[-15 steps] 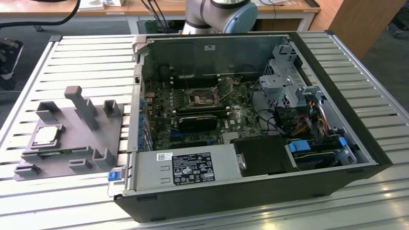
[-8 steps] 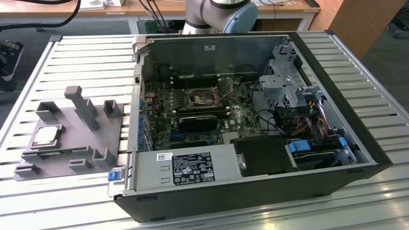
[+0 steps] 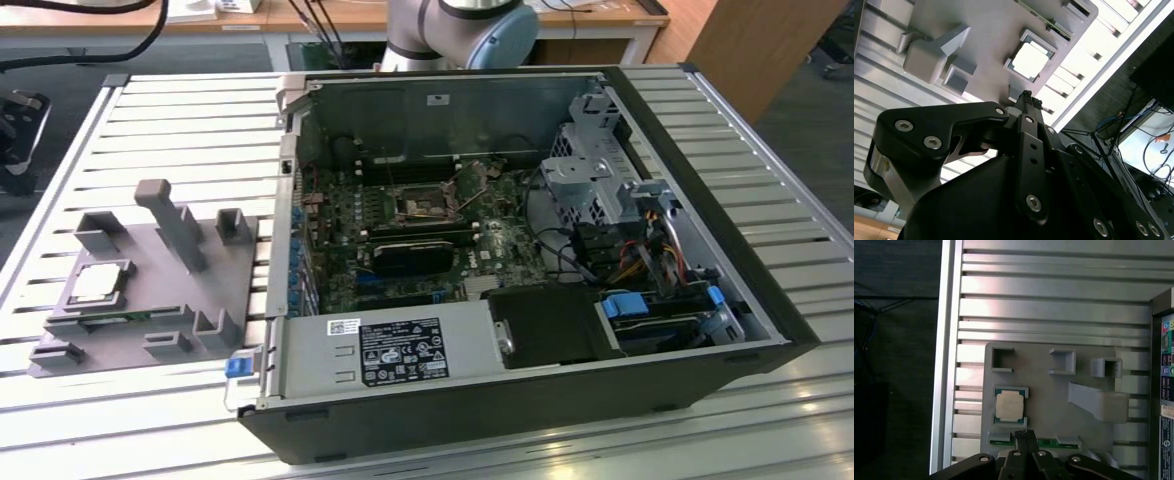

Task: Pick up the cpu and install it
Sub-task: 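Pick up the cpu and move it towards the insertion slot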

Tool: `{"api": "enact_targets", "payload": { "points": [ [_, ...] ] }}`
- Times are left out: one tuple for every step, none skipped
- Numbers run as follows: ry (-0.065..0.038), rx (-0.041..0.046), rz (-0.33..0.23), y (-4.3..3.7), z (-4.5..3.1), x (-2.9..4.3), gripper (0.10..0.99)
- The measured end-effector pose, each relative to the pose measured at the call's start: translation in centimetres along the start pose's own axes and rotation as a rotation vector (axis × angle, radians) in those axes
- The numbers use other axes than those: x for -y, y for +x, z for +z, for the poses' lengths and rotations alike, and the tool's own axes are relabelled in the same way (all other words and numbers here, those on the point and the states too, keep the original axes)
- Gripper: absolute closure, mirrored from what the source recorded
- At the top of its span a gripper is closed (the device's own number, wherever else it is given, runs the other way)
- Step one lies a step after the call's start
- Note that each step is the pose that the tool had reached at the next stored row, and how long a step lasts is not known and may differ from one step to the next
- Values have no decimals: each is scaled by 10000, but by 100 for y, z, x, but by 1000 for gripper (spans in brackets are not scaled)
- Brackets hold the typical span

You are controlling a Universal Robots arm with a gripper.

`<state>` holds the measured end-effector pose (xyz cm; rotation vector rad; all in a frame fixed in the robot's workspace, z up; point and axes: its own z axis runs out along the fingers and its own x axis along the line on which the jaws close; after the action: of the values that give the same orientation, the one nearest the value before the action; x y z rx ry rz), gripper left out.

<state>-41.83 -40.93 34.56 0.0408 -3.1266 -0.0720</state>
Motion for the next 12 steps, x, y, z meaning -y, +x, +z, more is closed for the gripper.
{"api": "enact_targets", "payload": {
  "points": [
    [-10, 1, 0, 0, 10, 7, 980],
    [-15, 0, 0, 0, 20, 14, 980],
    [-22, 0, 0, 0, 32, 22, 980],
    [-30, 1, 0, 0, 44, 31, 980],
    [-34, 1, 0, 0, 57, 40, 980],
    [-37, 1, 0, 0, 71, 46, 980],
    [-39, 2, 0, 0, 86, 50, 980],
    [-41, 0, 0, 0, 102, 54, 980],
    [-47, 0, 1, 0, 121, 57, 980],
    [-53, -4, 0, -2, 137, 60, 980],
    [-63, -6, -1, -5, 152, 65, 980],
    [-80, -12, 0, -7, 164, 68, 980]
  ]
}}
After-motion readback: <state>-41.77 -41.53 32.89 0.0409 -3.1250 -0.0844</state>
